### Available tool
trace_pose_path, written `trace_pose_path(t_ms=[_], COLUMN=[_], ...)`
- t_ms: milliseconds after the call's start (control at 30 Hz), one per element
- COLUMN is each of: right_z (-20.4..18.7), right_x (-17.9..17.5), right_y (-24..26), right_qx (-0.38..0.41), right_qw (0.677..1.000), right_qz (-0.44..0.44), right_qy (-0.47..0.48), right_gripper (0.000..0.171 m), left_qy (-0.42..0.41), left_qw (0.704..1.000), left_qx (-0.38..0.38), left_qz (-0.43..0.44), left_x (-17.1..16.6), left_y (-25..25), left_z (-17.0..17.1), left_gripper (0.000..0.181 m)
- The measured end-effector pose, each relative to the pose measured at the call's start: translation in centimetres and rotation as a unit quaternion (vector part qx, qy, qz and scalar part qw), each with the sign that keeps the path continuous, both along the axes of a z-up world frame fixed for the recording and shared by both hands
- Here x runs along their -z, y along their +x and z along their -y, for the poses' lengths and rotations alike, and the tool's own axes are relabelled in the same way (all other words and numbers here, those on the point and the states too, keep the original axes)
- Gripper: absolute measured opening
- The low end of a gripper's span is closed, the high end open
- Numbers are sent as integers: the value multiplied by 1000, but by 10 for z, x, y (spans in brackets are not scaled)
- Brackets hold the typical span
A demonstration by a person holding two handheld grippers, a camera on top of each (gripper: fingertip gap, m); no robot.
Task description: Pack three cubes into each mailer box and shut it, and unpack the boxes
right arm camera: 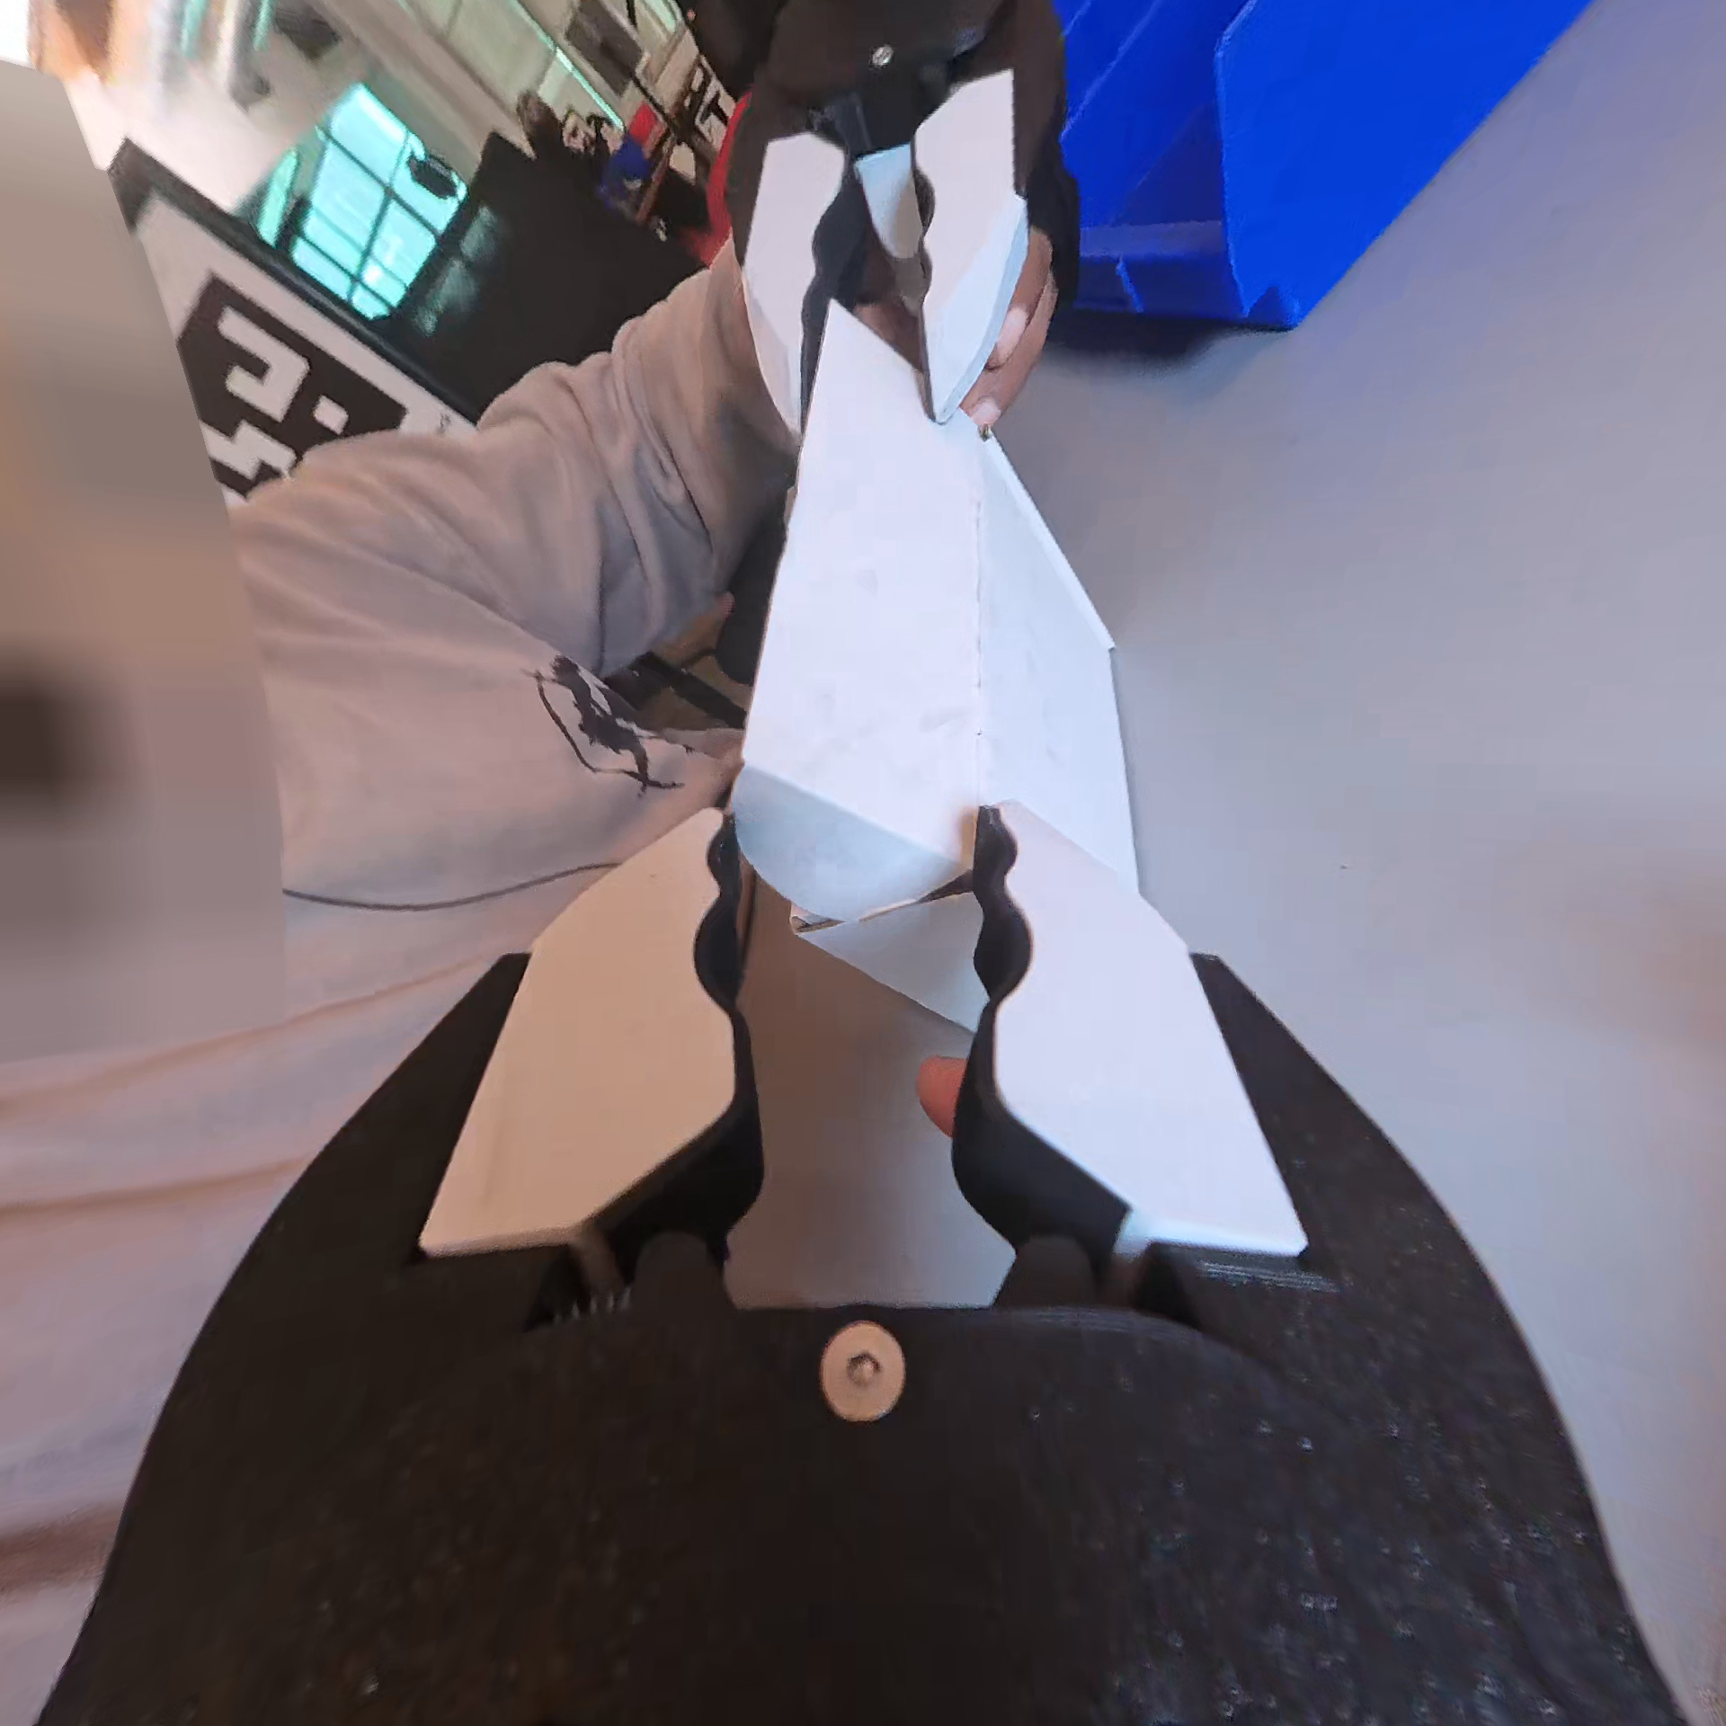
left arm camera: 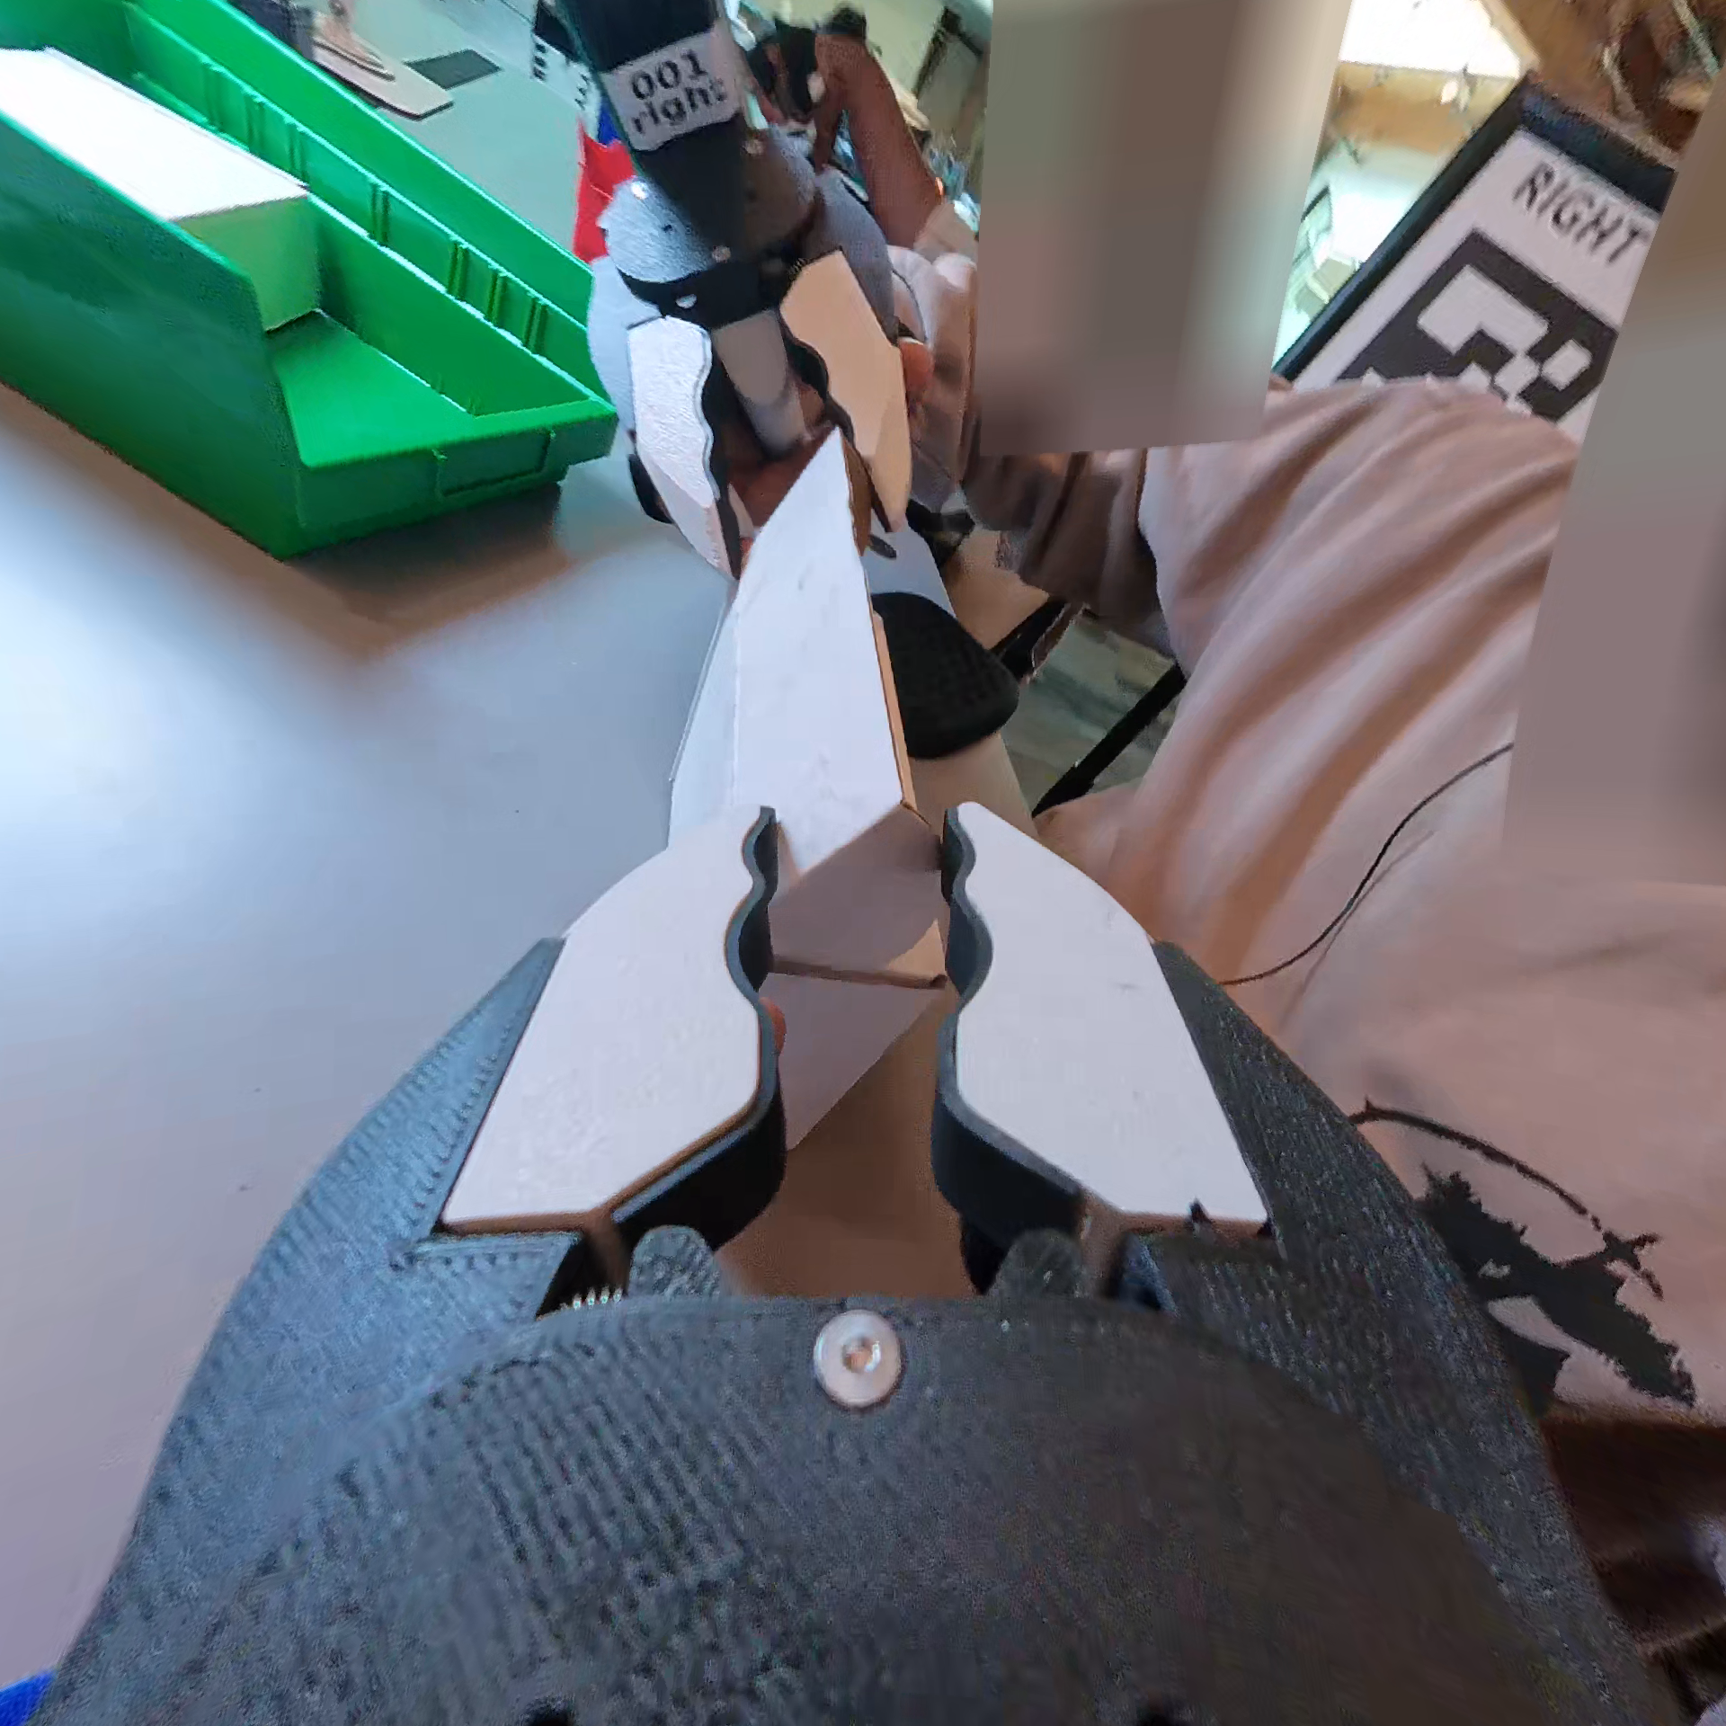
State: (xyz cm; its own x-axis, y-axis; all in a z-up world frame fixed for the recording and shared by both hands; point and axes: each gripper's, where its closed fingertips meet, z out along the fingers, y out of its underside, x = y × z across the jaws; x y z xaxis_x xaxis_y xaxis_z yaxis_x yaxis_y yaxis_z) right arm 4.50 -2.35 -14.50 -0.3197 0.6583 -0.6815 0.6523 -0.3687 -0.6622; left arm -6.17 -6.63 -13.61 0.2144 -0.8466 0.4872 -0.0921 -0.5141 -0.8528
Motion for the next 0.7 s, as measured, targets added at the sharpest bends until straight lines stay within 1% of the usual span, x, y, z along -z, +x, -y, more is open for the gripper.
trace_pose_path(t_ms=[167, 267, 400, 533, 600, 700], right_z=[-7, -8, 0, 2, 6, 11], right_x=[-2, 0, 3, 3, 4, 3], right_y=[-5, -5, 0, 2, 4, 5], right_qx=[42, 49, 18, 10, 0, -5], right_qw=[997, 996, 1000, 1000, 998, 997], right_qz=[19, 23, -15, -25, -36, -41], right_qy=[-66, -76, -5, 11, 43, 69], right_gripper=[47, 47, 46, 45, 45, 44], left_qy=[-20, -13, 15, 29, 65, 81], left_qw=[999, 1000, 1000, 999, 996, 994], left_qx=[-17, -18, -4, 12, 24, 31], left_qz=[20, 12, -5, -26, -48, -68], left_x=[-2, -1, 1, 2, 4, 4], left_y=[2, 4, 5, 5, 5, 6], left_z=[2, 5, 10, 13, 17, 22], left_gripper=[34, 35, 35, 35, 36, 36])
